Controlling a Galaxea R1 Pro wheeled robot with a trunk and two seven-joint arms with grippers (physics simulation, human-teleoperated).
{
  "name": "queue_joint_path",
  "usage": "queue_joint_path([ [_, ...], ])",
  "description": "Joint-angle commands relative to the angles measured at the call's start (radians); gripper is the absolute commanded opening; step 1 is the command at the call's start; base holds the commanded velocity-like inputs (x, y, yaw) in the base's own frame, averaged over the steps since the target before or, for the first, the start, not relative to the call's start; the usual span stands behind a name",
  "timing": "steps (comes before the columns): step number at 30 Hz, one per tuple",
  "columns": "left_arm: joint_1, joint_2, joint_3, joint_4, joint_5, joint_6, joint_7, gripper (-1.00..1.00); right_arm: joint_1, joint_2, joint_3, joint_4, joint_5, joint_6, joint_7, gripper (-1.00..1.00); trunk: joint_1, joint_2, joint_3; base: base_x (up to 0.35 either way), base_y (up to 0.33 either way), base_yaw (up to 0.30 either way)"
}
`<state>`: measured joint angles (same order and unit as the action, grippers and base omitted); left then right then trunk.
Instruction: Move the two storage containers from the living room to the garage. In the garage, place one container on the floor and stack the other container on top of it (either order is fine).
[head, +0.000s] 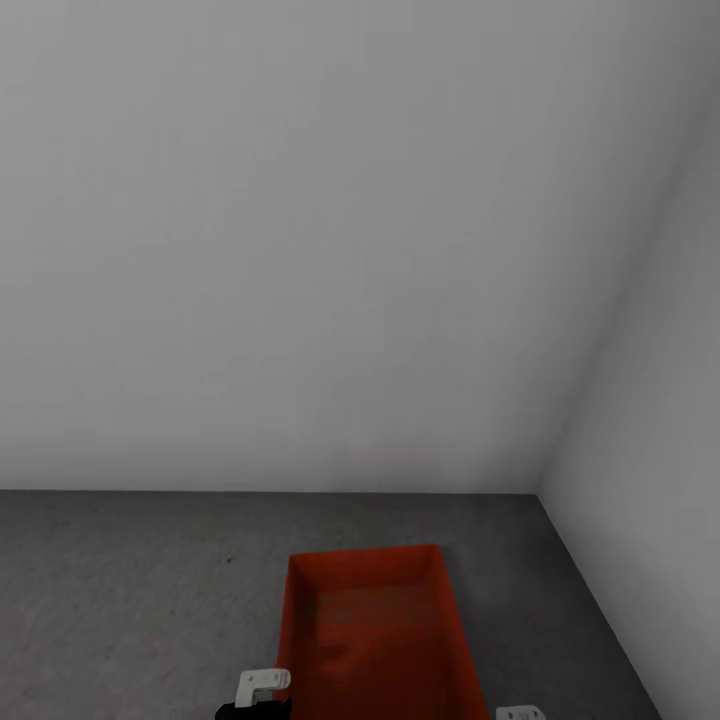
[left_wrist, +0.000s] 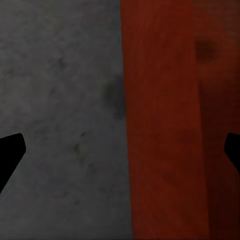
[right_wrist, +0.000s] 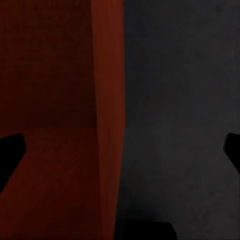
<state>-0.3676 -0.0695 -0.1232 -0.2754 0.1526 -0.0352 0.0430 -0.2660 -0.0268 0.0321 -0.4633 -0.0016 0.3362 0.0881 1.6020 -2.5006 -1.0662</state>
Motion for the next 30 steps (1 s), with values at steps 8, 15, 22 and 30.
queue_joint_path([
  [8, -0.001, 0.0, -0.008, 0.001, 0.01, -0.003, 0.005, 1.0, 0.0, -0.001, 0.003, -0.002, 0.0, 0.006, 0.002, 1.0, 0.0, 0.0, -0.001, 0.0, 0.0, 0.0],
  [15, -0.001, 0.0, -0.008, 0.002, 0.01, -0.002, 0.005, 1.0, 0.0, -0.001, 0.003, -0.002, 0.0, 0.006, 0.002, 1.0, -0.001, 0.0, 0.007, 0.0, 0.0, 0.0],
  [22, -0.001, 0.0, -0.008, 0.002, 0.01, -0.002, 0.005, 1.0, 0.0, -0.001, 0.003, -0.002, 0.0, 0.006, 0.002, 1.0, -0.021, 0.036, 0.03, 0.0, 0.0, 0.0],
  [30, -0.001, 0.0, -0.007, 0.002, 0.01, -0.002, 0.005, 1.0, 0.001, -0.001, 0.003, -0.001, 0.0, 0.006, 0.002, 1.0, -0.052, 0.092, 0.055, 0.0, 0.0, 0.0],
])
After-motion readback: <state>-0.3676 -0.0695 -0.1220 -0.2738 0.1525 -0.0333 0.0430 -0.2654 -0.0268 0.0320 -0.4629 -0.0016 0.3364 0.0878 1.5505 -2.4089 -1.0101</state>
